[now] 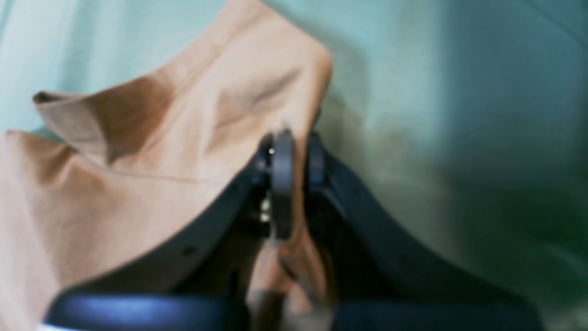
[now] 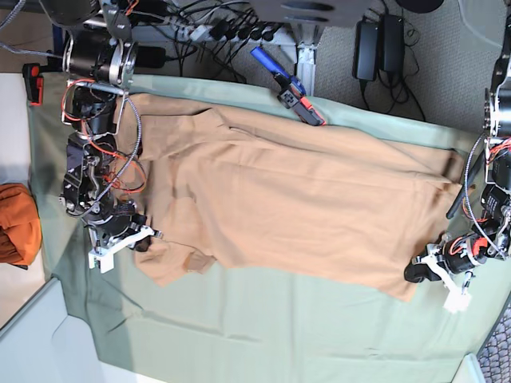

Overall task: Fold the T-shirt properly
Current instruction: 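Fold the pinched side edge over the shirt toward the first fold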

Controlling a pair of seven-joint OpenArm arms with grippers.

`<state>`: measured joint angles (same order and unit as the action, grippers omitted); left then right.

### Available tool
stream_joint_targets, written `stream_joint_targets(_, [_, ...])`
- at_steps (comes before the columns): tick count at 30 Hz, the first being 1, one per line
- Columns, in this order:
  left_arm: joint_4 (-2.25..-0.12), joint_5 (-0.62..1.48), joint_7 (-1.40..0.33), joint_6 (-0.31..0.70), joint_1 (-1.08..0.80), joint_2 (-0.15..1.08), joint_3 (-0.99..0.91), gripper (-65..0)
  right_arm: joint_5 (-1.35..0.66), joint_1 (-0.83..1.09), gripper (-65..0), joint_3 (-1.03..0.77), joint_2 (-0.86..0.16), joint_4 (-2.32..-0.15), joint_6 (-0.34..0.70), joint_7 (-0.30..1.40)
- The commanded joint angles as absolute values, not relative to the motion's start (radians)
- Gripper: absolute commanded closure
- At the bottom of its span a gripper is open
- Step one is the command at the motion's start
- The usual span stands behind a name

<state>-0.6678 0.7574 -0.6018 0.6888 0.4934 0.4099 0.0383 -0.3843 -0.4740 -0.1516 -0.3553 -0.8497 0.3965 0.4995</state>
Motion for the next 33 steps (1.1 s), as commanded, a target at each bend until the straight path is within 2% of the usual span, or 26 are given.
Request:
stream_joint_targets(1, [-0.684,0.776,-0.582,0.698,0.524,0.434,0.035,0.0,-0.392,-0.501,0.0,-0.155,-0.381,-0.868,0.498,0.477])
stream_joint_targets(10, [-0.706,0.987,-0.825,0.698,0.505,0.469,0.035,0.0,-0.533,-0.470,0.0,-0.155,-0.466,-0.912,0.524,0.577])
stream_joint_targets(18, [-0.953,1.102,-0.978,0.698,0.393,0.540,0.035,0.0,-0.569,-0.244,0.0,-0.188,-0.518,-1.228,0.524,0.606])
stream_joint_targets(23, [-1.081,1.108,-0.992,0.698,0.309,0.598,0.035,0.0,-0.630,-0.134,0.0,-0.235,-0.534,-1.338,0.524,0.642])
stream_joint_targets(33, [-1.165,1.111,-1.000,0.698,0.201,0.635,0.035,0.0,-0.661,0.034,0.0,-0.326,-0.534,-1.447,0.524,0.652])
